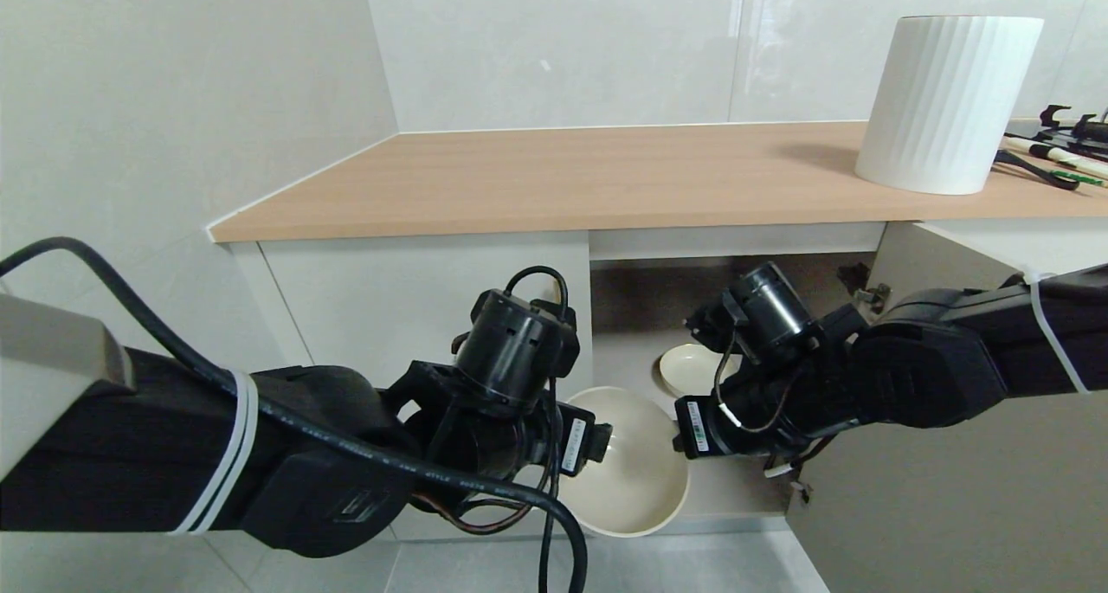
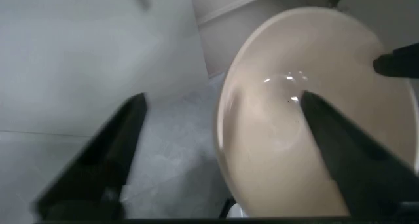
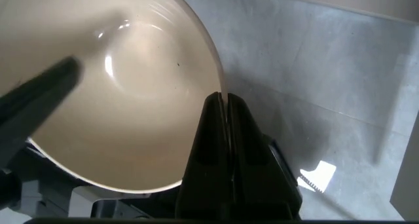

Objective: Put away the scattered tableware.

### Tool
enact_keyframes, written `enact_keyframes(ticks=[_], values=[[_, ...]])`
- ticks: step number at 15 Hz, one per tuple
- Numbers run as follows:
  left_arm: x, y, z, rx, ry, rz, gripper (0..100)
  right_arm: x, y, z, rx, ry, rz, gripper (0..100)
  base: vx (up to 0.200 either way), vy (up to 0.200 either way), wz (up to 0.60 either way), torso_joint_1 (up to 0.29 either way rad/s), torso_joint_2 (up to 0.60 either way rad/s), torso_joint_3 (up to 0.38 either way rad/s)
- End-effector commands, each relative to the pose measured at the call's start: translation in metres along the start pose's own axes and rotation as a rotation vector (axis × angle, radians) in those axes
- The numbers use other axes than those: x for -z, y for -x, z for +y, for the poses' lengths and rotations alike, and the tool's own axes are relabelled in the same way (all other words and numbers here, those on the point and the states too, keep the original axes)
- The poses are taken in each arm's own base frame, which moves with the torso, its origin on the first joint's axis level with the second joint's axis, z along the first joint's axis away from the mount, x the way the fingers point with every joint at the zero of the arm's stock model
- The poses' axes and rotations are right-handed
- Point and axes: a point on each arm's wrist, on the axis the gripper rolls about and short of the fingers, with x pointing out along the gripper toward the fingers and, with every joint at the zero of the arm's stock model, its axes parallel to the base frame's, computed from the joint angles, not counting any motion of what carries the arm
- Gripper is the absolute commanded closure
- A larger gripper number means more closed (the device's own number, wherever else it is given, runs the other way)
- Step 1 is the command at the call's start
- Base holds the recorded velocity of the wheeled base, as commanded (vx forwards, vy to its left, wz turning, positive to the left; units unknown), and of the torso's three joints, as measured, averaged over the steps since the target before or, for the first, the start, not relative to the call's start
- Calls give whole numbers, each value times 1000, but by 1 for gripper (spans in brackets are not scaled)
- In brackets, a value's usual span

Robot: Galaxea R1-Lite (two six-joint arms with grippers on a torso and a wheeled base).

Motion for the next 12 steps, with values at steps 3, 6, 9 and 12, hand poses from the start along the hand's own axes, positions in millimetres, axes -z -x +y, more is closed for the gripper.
enact_keyframes(ticks=[3,6,9,12], values=[[-8,14,6,-16,22,-41,0,-15,-14,-32,59,-74,-10,100,0,0,0,0,0,0],[-7,13,6,-17,21,-37,0,-30,-49,-68,135,-173,-25,100,0,0,0,0,0,0],[-7,12,6,-17,21,-37,0,-32,-55,-78,143,-196,-126,100,0,0,0,0,0,0],[-7,12,6,-6,42,-35,0,-33,-77,-92,207,-198,-309,100,0,0,0,0,0,0]])
